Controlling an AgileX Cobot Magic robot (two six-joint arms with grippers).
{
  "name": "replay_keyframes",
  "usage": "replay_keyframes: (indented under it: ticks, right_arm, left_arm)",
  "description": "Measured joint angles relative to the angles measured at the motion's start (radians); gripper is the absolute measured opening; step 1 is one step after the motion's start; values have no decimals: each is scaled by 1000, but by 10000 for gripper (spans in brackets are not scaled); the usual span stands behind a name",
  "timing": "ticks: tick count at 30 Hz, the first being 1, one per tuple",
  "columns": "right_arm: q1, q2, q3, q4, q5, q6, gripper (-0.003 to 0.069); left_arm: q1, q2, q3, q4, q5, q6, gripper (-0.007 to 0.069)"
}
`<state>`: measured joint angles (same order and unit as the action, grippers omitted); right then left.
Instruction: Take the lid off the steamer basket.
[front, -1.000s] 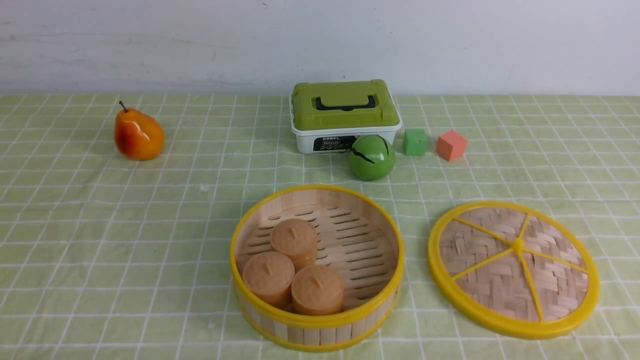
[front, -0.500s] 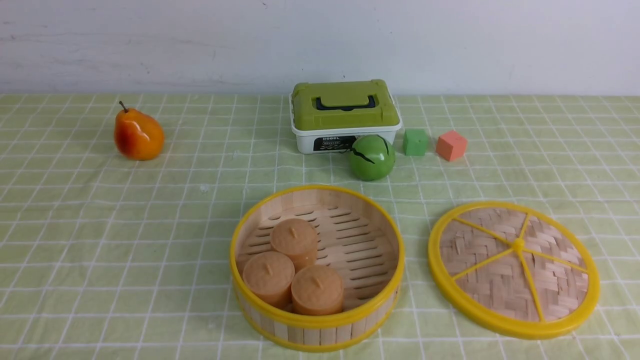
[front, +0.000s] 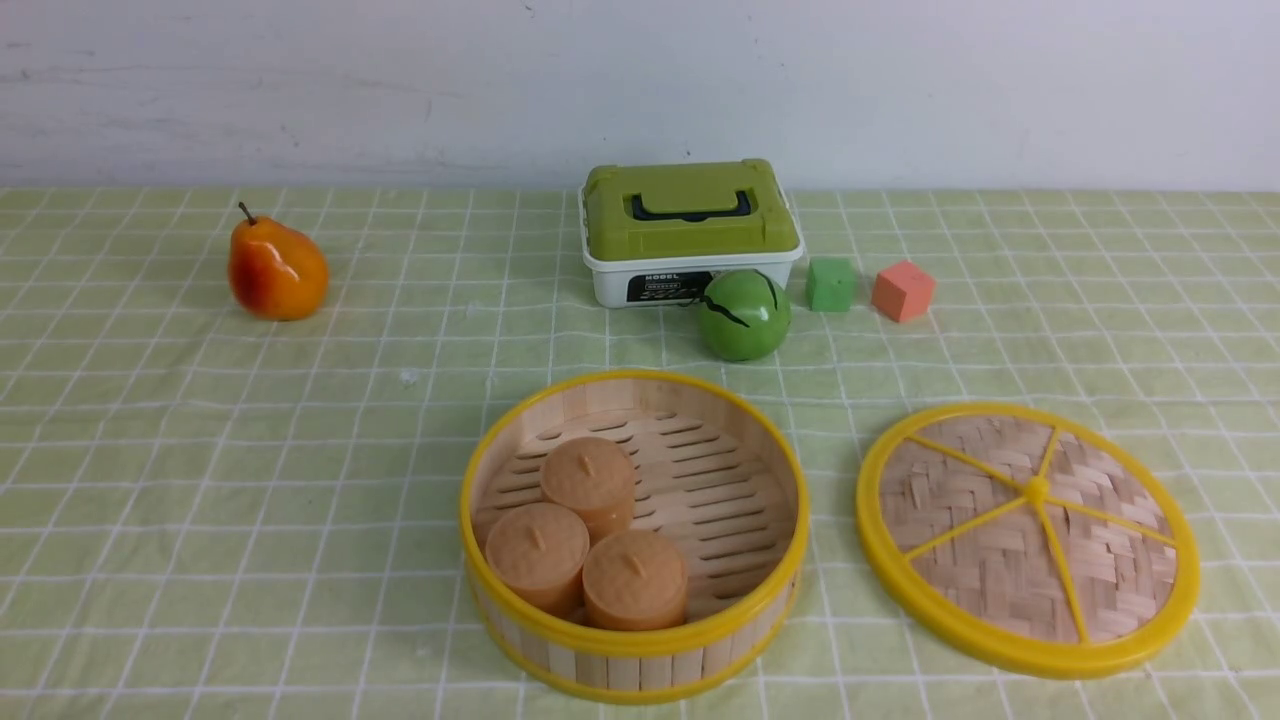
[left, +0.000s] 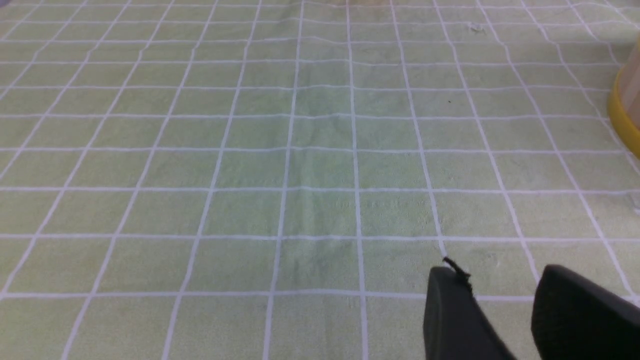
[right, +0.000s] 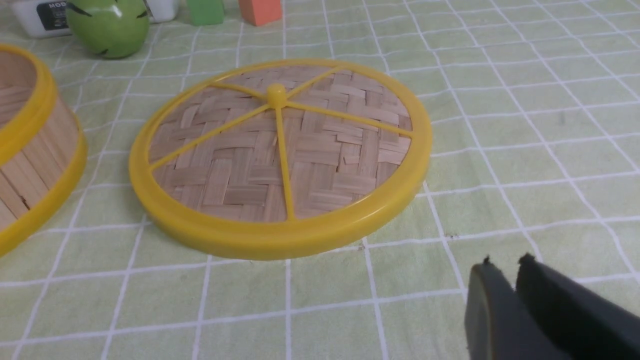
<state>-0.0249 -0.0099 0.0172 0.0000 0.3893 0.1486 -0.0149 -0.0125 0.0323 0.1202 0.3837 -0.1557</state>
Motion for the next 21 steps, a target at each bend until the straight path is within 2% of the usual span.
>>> replay_keyframes:
  ticks: [21]
  right_arm:
    - [0,0,0,0,0,1,70]
  left_arm:
    - [0,0,0,0,0,0,239]
